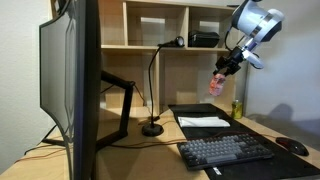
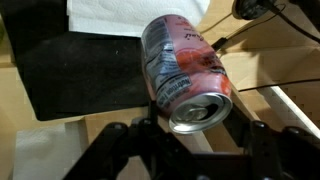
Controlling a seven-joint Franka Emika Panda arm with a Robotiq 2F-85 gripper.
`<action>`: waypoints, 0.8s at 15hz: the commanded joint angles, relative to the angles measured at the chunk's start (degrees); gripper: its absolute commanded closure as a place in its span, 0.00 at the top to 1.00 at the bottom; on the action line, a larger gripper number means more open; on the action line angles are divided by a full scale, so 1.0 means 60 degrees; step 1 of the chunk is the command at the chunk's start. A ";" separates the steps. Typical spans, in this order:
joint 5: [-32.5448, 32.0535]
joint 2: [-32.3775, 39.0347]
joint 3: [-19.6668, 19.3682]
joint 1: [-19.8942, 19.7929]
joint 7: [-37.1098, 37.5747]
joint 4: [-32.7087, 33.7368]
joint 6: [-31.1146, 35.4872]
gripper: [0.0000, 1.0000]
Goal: Place the soda cans on the paper
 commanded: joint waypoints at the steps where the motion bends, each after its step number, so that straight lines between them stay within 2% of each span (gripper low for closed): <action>1: 0.0115 -0.0014 -0.0782 0.0734 -0.0027 0.0026 -0.0084 0.67; 2: 0.0105 -0.0012 -0.0847 0.0802 -0.0015 0.0025 -0.0080 0.42; 5: 0.1154 0.0191 -0.0842 0.0752 -0.1974 0.0462 -0.1268 0.42; 7: 0.1149 0.0247 -0.1060 0.0873 -0.2562 0.0600 -0.1968 0.42; 8: 0.0740 -0.0254 -0.0847 0.1572 -0.1303 0.0277 -0.1725 0.42; 10: 0.0656 0.0300 -0.0811 0.2020 -0.0995 0.0606 -0.1074 0.42; 12: 0.0357 0.0452 -0.0611 0.2770 -0.0936 0.0488 0.0273 0.42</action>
